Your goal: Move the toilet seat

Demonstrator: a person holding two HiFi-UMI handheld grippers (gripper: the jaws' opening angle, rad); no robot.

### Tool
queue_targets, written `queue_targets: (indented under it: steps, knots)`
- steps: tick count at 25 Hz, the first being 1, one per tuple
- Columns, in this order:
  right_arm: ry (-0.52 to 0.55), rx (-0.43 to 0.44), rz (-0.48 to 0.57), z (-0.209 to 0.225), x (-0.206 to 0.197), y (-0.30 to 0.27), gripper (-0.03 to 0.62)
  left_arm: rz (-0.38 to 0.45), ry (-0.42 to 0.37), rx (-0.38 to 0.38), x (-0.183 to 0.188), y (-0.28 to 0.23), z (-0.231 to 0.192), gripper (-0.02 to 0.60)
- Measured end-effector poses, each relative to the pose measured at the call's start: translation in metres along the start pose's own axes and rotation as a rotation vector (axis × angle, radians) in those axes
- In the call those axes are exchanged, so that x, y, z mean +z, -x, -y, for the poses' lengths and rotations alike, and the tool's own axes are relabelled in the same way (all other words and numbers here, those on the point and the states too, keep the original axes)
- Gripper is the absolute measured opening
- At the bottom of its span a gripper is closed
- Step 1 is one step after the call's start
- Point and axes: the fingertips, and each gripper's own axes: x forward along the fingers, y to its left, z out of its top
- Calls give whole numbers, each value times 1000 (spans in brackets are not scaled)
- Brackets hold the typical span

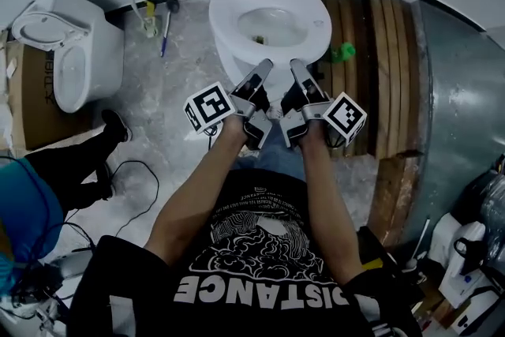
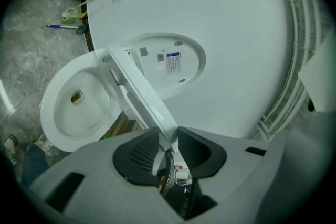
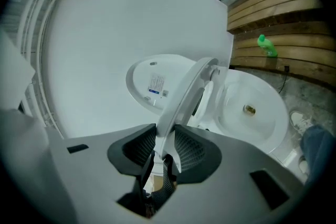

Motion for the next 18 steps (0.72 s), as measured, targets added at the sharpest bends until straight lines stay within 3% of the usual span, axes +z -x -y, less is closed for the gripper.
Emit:
queue_targets:
  steps: [8,18]
  knots:
    - [89,56,-63,-34,20,-14,107,36,-9,-37,21,-15,35,118]
    - [124,168,-131,-78,47,-52,107,62,-113,-80,58,-40,75,116]
